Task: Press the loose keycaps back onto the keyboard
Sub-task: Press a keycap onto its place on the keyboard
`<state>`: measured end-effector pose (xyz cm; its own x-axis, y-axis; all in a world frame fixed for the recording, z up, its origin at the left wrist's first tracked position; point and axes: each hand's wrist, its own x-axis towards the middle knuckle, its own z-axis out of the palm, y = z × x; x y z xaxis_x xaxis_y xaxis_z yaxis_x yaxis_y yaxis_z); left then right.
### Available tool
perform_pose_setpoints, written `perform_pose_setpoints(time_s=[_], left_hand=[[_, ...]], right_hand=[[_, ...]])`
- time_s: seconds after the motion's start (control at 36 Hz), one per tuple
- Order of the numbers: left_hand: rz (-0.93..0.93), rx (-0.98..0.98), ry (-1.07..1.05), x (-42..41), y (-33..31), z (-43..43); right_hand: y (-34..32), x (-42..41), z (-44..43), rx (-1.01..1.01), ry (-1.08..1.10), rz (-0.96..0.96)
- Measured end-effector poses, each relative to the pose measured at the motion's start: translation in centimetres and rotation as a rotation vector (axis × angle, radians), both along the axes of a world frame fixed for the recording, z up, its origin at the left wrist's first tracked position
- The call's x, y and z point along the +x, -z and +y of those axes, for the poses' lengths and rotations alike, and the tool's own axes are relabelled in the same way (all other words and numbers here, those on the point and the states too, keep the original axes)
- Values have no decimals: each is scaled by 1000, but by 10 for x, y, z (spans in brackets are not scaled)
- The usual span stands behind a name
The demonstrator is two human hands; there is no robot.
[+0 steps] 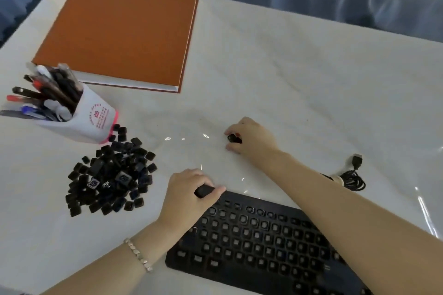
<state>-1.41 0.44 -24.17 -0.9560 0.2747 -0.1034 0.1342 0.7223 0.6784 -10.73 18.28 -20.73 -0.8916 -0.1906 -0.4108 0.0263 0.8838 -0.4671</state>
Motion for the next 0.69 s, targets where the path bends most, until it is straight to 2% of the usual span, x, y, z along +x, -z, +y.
perform_pose_setpoints(time_s=[0.14, 0.22, 0.31, 0.36, 0.47, 0.53, 0.58, 0.69], left_hand=[[11, 59, -67, 1, 5, 1], [40, 73, -81, 3, 7, 1], [55, 84, -95, 3, 7, 2], [57, 107, -104, 3, 8, 2], [59, 138, -112, 3, 12, 0], [62, 162, -126, 3, 14, 0], [63, 181, -138, 3, 11, 2], [35, 177, -151, 6, 4, 2]], right_hand=[[2, -7, -4, 38, -42, -4], [-3, -7, -8, -1, -26, -14], [-10, -7, -3, -80, 55, 72], [-18, -2, 2, -309, 271, 83], [-40, 24, 4, -1221, 796, -248], [-46, 45, 5, -1545, 932, -383], [-49, 67, 6, -1672, 997, -444], [-51, 108, 7, -1703, 1106, -426]])
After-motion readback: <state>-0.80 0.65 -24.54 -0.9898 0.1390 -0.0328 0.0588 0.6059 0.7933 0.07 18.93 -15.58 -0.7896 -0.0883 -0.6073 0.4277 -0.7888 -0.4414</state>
